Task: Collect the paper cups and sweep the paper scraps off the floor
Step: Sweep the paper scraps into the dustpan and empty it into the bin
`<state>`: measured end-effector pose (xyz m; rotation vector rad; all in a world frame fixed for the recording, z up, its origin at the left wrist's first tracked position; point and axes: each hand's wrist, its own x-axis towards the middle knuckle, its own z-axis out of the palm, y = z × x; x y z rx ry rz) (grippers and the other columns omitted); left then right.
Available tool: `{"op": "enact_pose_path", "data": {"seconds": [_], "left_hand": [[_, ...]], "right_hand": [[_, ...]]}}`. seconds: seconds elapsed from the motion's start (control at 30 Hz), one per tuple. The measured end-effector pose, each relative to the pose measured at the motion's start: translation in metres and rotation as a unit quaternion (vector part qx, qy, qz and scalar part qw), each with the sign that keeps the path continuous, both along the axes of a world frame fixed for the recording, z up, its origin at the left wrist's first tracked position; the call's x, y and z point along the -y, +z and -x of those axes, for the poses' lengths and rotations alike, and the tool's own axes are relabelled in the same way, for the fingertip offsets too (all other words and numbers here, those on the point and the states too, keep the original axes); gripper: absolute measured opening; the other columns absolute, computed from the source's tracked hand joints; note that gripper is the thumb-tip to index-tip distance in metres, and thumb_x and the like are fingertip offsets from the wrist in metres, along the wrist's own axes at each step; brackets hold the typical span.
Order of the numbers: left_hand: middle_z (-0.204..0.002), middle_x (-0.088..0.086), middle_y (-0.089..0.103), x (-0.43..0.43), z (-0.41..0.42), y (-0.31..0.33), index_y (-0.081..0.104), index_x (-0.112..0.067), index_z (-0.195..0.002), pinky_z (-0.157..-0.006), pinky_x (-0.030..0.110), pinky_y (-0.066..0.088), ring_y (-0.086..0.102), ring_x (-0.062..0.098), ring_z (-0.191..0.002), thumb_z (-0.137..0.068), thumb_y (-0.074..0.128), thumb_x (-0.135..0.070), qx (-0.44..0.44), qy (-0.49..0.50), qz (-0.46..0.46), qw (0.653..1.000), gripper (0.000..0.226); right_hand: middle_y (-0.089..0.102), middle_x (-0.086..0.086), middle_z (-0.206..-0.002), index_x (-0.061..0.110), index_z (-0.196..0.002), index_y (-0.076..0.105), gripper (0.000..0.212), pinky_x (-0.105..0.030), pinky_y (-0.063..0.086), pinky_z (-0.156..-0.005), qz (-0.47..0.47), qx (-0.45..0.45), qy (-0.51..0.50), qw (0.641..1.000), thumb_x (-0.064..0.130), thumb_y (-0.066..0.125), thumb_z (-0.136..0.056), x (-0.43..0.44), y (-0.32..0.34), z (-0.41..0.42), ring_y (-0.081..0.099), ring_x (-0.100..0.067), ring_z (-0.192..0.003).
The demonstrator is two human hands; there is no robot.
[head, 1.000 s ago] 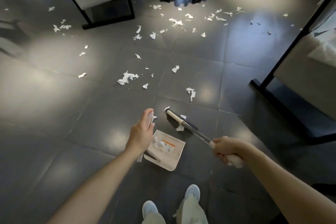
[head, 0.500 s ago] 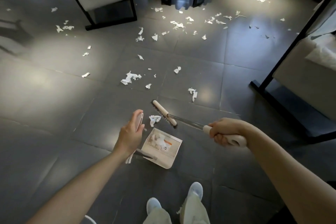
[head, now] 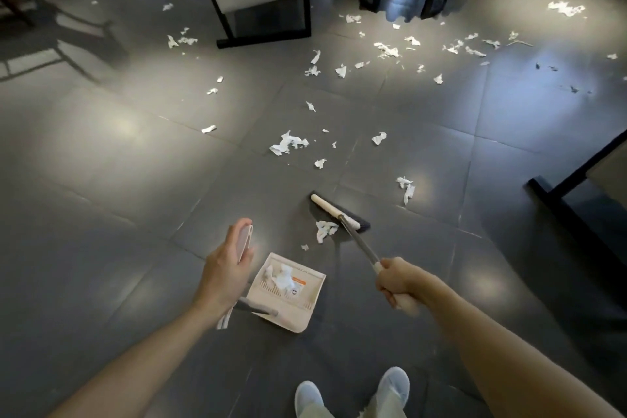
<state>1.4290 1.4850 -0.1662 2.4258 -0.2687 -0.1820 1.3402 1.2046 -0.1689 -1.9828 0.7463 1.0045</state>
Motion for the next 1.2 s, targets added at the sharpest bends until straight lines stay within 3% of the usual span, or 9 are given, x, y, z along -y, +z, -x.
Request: {"op": "enact_pose_path", "data": {"seconds": [0.03,0.17,0.27,0.37,0.47,0.6,0.8,1.0,1.2], "left_hand": [[-0.111,0.014,0.065,-0.003,-0.004,-0.001,0.047,-0.019,-0.129,-0.071,0.032,0.038,0.061,0.04,-0.095,-0.091,0.056,-0.011,0.002,0.0,-0.003,1.0,0.04],[-0.108,0.018,0.065,-0.004,-0.028,-0.003,0.046,-0.02,-0.13,-0.07,0.035,0.04,0.061,0.043,-0.092,-0.091,0.057,-0.012,-0.006,0.008,-0.005,1.0,0.042],[-0.111,0.018,0.065,0.008,-0.045,0.0,0.045,-0.019,-0.132,-0.073,0.038,0.042,0.061,0.044,-0.093,-0.091,0.057,-0.012,-0.009,0.002,0.0,1.0,0.043],[-0.113,0.017,0.065,0.016,-0.056,0.003,0.044,-0.021,-0.133,-0.076,0.039,0.044,0.06,0.044,-0.095,-0.091,0.056,-0.012,-0.014,-0.018,0.004,1.0,0.044],[-0.114,0.016,0.064,0.021,-0.063,0.005,0.043,-0.024,-0.133,-0.076,0.04,0.044,0.06,0.044,-0.094,-0.092,0.055,-0.014,-0.018,-0.027,0.002,0.999,0.044],[-0.113,0.014,0.066,0.047,-0.076,0.009,0.044,-0.023,-0.133,-0.071,0.038,0.042,0.061,0.045,-0.09,-0.092,0.056,-0.015,-0.004,-0.052,0.006,0.999,0.044],[-0.112,0.007,0.067,0.106,-0.113,0.012,0.046,-0.026,-0.129,-0.066,0.029,0.035,0.063,0.041,-0.088,-0.09,0.06,-0.014,0.041,-0.099,0.005,0.994,0.043],[-0.107,0.007,0.066,0.18,-0.166,0.007,0.047,-0.027,-0.13,-0.069,0.026,0.034,0.063,0.035,-0.091,-0.089,0.059,-0.012,0.024,-0.118,0.005,0.993,0.045],[-0.115,0.005,0.064,0.239,-0.208,-0.006,0.033,-0.05,-0.118,-0.075,0.027,0.039,0.061,0.029,-0.099,-0.091,0.058,-0.014,0.0,-0.155,0.006,0.988,0.051]], "right_hand": [[0.052,-0.004,-0.06,0.006,-0.081,0.055,0.013,-0.031,0.05,-0.058,-0.003,-0.01,0.015,1.0,0.001,0.045,-0.088,-0.005,0.001,-0.001,0.048,-0.014,-0.048],[0.052,-0.006,-0.057,-0.006,-0.107,0.063,0.029,-0.03,0.045,-0.057,-0.02,-0.046,0.061,0.997,0.002,0.046,-0.084,-0.022,0.013,-0.006,0.048,-0.016,-0.049],[0.041,-0.003,-0.046,0.007,-0.112,0.054,0.031,-0.021,0.034,-0.039,-0.128,-0.099,-0.068,0.984,-0.001,0.042,-0.085,-0.017,0.034,-0.012,0.038,-0.012,-0.039],[0.036,0.001,-0.041,0.009,-0.143,0.036,0.053,-0.012,0.028,-0.028,-0.229,-0.15,-0.199,0.941,-0.003,0.035,-0.092,0.013,0.062,-0.012,0.033,-0.003,-0.029],[0.04,-0.001,-0.045,0.013,-0.131,0.046,0.042,-0.01,0.03,-0.028,-0.248,-0.128,-0.231,0.932,-0.003,0.034,-0.094,0.041,0.089,-0.007,0.035,-0.002,-0.03],[0.043,-0.001,-0.041,0.016,-0.126,0.052,0.042,-0.013,0.032,-0.031,-0.155,-0.016,-0.207,0.966,-0.005,0.046,-0.09,0.051,0.083,-0.003,0.036,-0.005,-0.03],[0.045,-0.005,-0.044,0.011,-0.138,0.046,0.056,-0.019,0.036,-0.034,-0.031,0.094,-0.234,0.967,-0.006,0.052,-0.085,0.112,0.043,-0.027,0.039,-0.015,-0.035],[0.048,-0.01,-0.051,-0.005,-0.123,0.05,0.037,-0.026,0.041,-0.038,0.04,0.096,-0.232,0.967,-0.006,0.047,-0.086,0.213,0.028,-0.074,0.043,-0.017,-0.035],[0.052,-0.012,-0.054,-0.006,-0.103,0.053,0.018,-0.036,0.046,-0.054,0.079,0.071,-0.232,0.967,-0.004,0.043,-0.088,0.284,0.006,-0.119,0.048,-0.023,-0.043]]}}
